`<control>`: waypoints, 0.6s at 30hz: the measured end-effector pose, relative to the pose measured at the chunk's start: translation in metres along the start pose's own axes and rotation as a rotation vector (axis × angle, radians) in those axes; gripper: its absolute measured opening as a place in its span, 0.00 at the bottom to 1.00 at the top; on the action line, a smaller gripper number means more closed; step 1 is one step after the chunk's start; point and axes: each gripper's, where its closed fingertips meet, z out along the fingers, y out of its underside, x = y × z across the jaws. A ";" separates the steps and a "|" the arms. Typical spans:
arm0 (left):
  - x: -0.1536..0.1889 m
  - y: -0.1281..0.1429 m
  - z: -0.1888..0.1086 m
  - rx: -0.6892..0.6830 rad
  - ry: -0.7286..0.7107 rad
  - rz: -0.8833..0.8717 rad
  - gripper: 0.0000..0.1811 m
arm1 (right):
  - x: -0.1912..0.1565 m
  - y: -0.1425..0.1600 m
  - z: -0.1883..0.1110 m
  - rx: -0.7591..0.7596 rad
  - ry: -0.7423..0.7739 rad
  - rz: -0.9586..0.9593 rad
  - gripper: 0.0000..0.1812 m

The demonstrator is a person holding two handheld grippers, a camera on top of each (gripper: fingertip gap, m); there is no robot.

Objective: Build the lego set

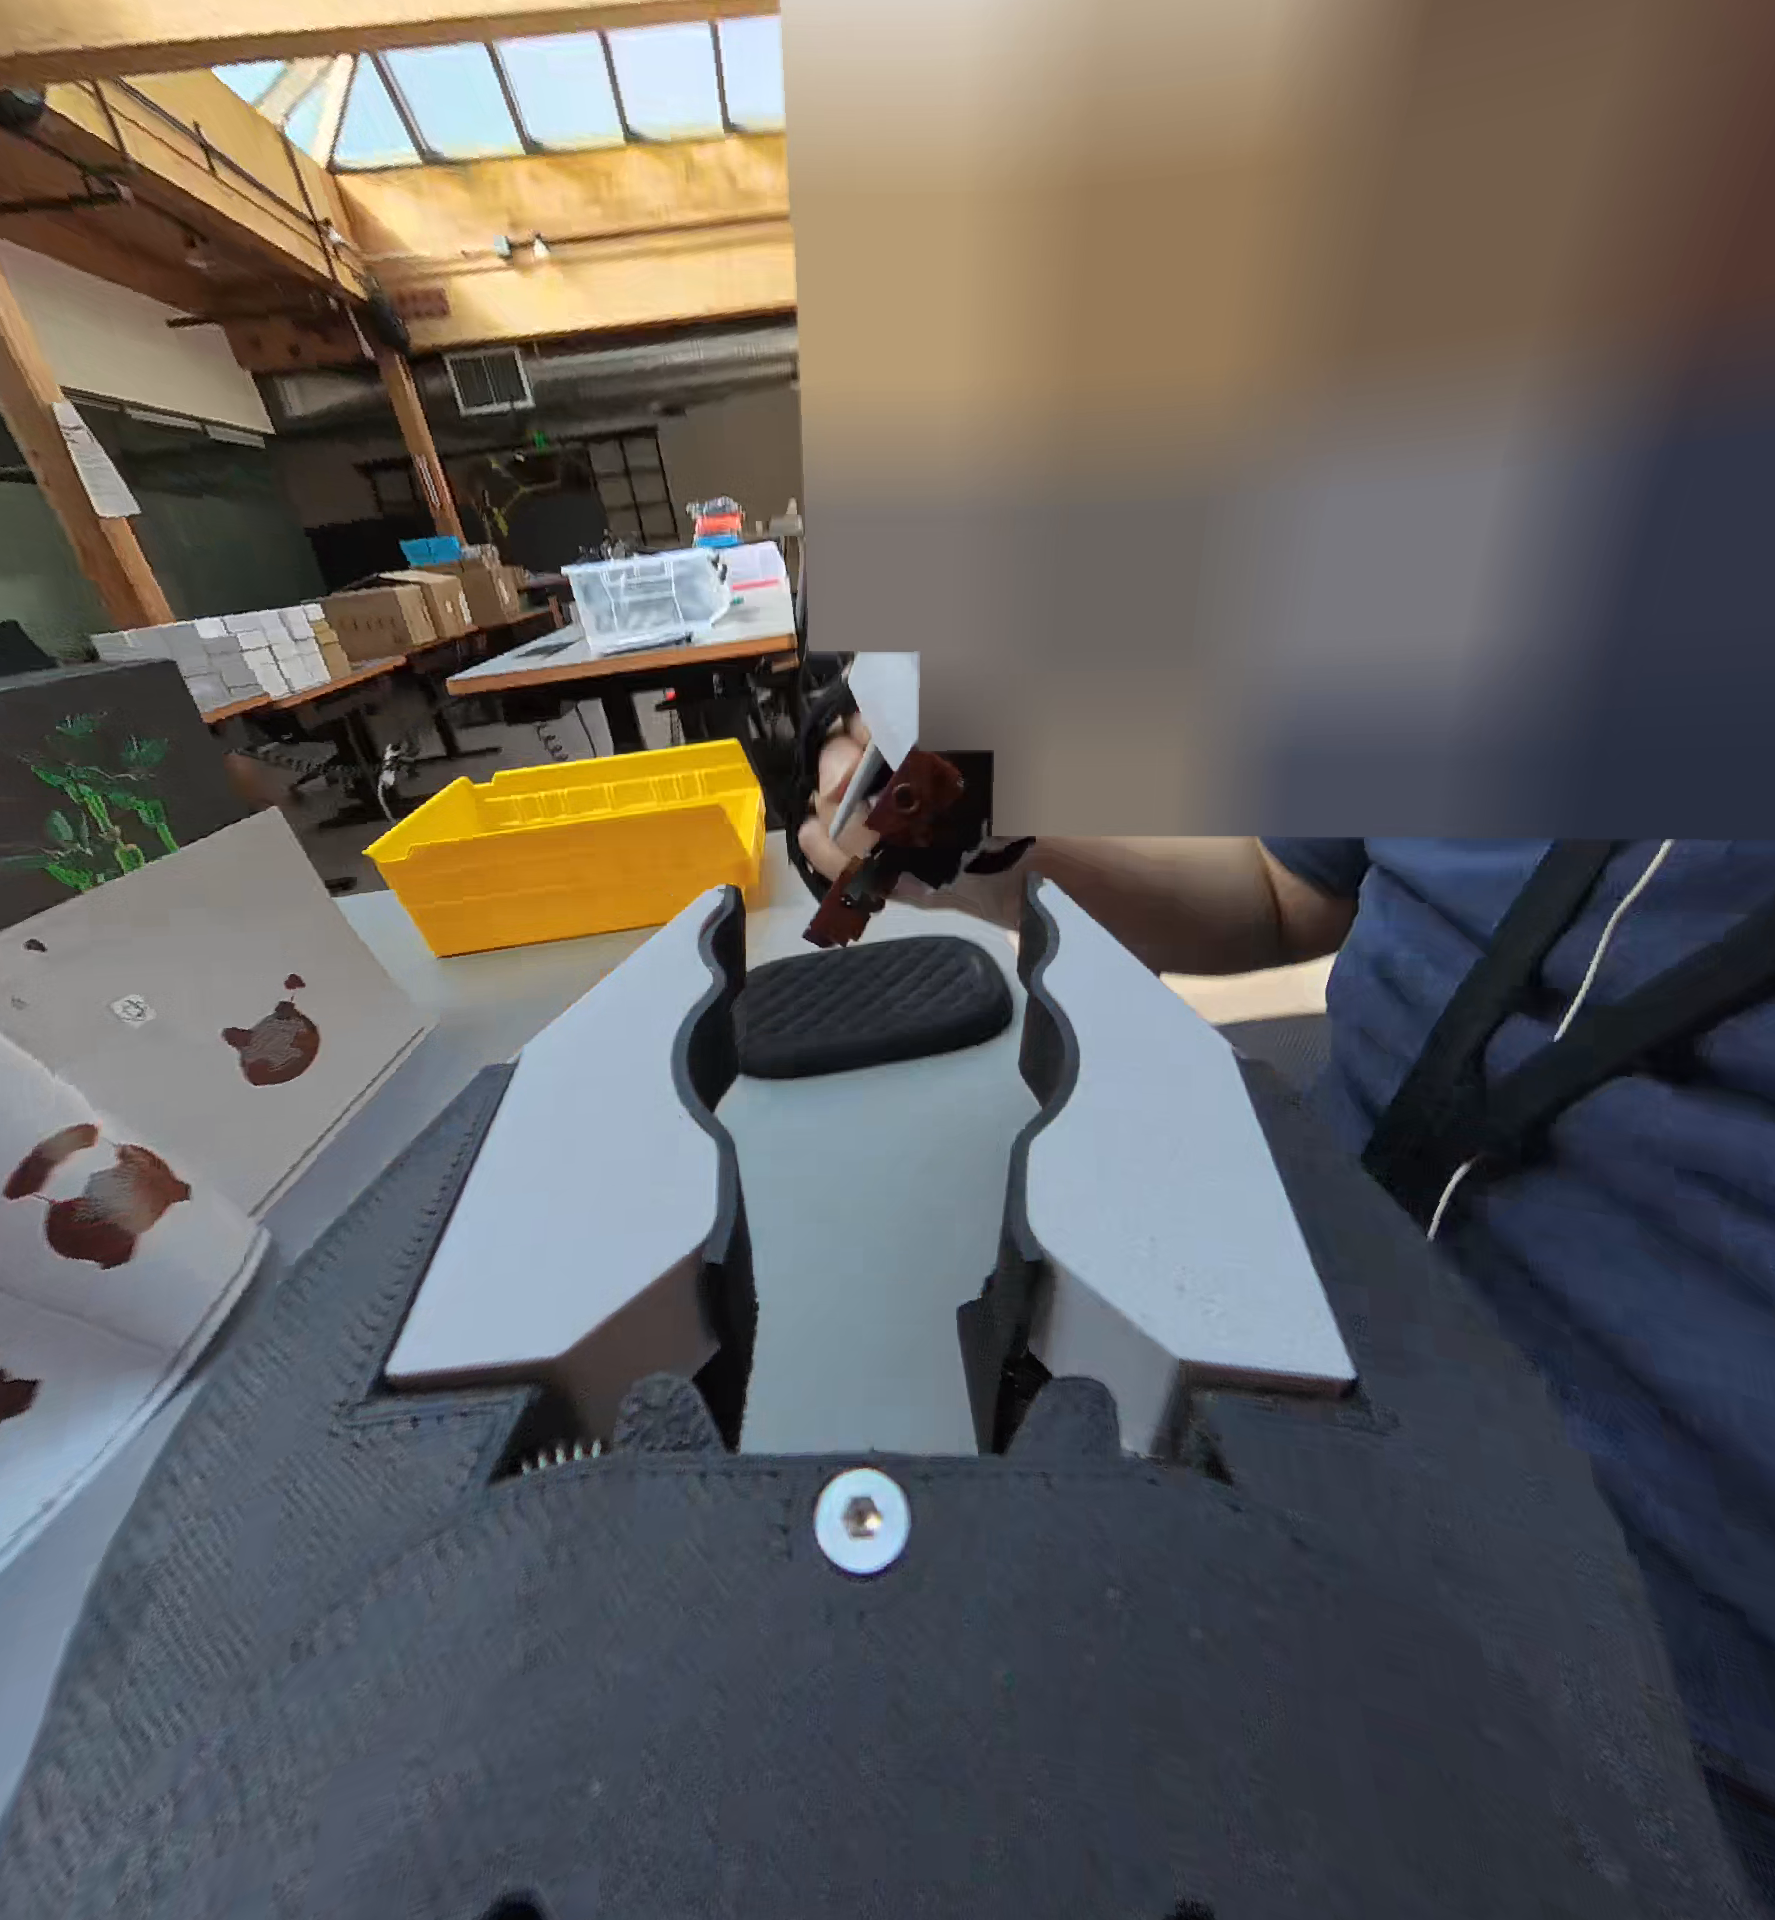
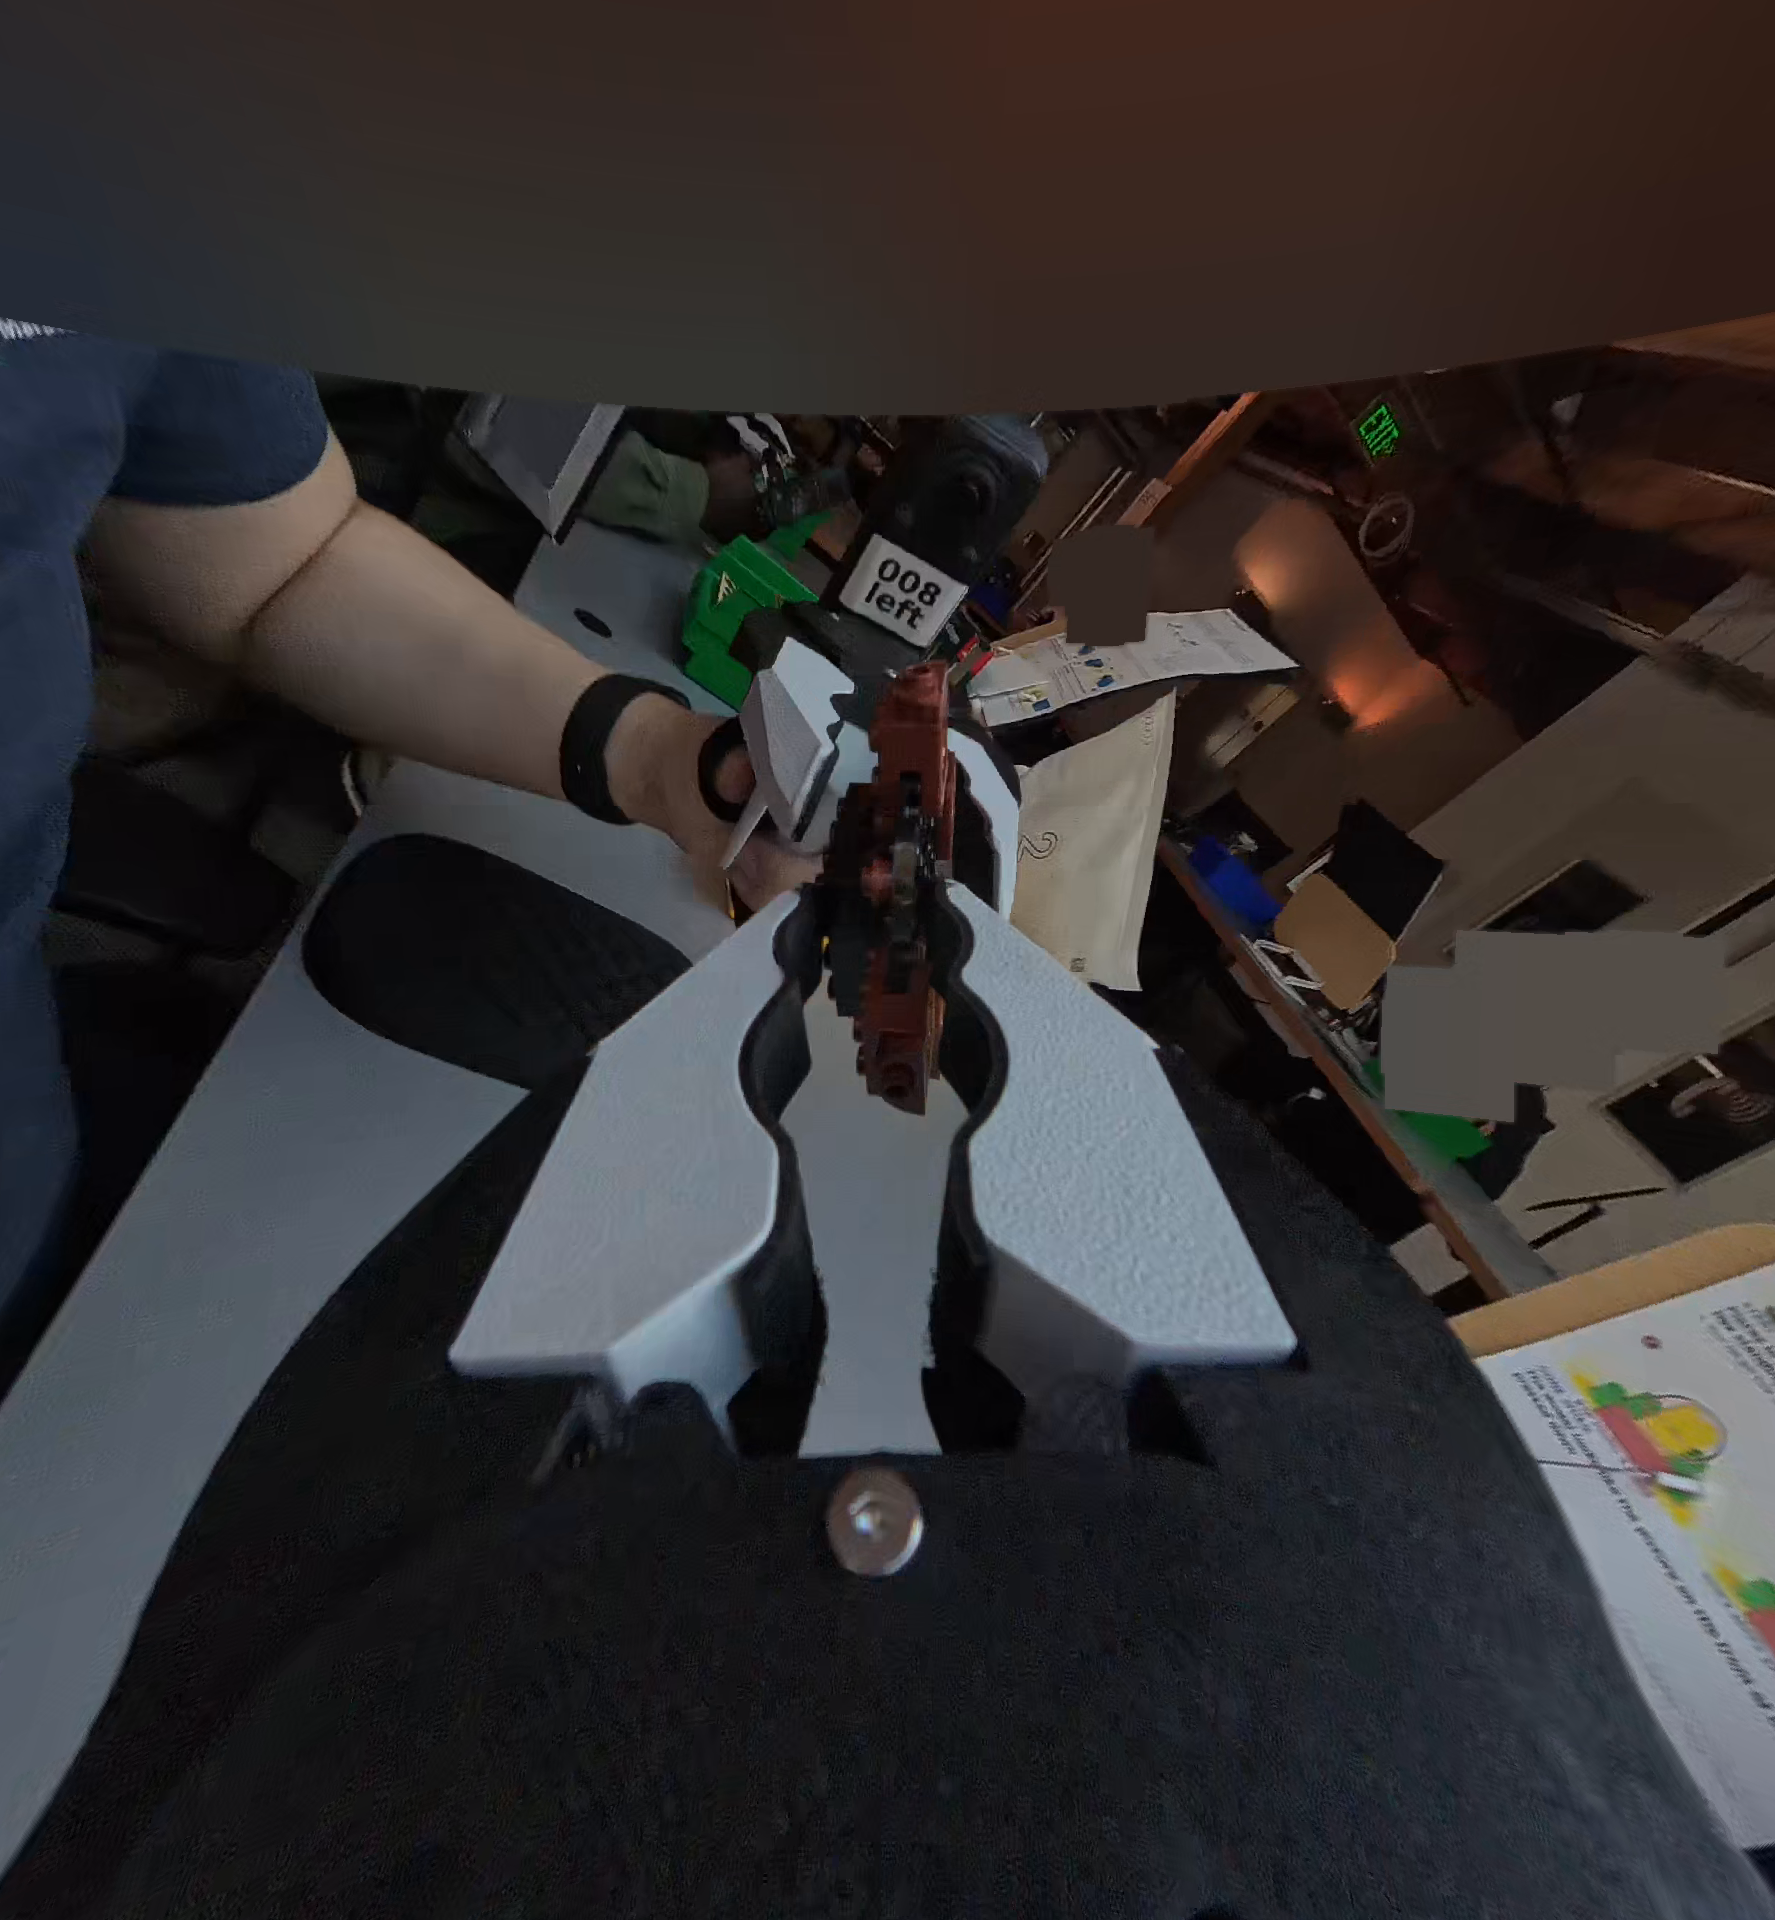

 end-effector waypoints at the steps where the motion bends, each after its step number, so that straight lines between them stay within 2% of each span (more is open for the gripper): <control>1: 0.006 0.002 0.002 -0.069 -0.006 0.100 0.26 | -0.003 -0.002 -0.001 -0.028 0.004 -0.094 0.11; 4: 0.018 0.001 0.009 -0.204 -0.063 0.420 0.23 | -0.009 -0.005 -0.004 -0.072 -0.006 -0.271 0.10; 6: 0.022 0.002 0.012 -0.271 -0.091 0.568 0.21 | -0.012 -0.006 -0.005 -0.082 -0.023 -0.295 0.10; 9: 0.024 -0.001 0.016 -0.296 -0.114 0.665 0.20 | -0.016 -0.006 -0.005 -0.084 -0.048 -0.280 0.10; 13: 0.028 0.002 0.021 -0.315 -0.128 0.806 0.13 | -0.021 -0.003 -0.002 -0.090 -0.074 -0.257 0.11; 18: 0.027 0.008 0.020 -0.330 -0.120 0.769 0.11 | -0.019 0.002 0.000 -0.091 -0.066 -0.180 0.11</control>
